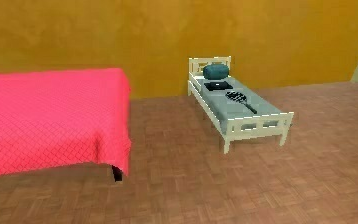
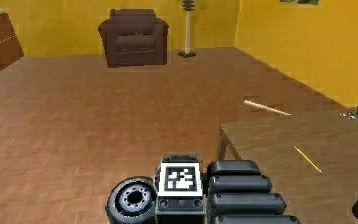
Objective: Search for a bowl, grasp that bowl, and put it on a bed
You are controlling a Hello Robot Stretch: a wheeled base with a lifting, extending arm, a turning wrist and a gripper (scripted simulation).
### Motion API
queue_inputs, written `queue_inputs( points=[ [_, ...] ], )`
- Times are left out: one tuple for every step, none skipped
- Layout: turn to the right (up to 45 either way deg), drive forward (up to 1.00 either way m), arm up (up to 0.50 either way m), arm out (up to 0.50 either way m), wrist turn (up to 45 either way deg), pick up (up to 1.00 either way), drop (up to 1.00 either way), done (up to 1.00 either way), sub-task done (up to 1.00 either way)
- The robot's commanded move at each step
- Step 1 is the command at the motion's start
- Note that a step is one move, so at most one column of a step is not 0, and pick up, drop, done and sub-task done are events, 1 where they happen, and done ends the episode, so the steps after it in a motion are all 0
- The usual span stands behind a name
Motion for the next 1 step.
queue_inputs(
  points=[
    [0.0, 0.05, 0.0, 0.0, 0.0, 0.0, 0.0, 0.0, 0.0]
  ],
)
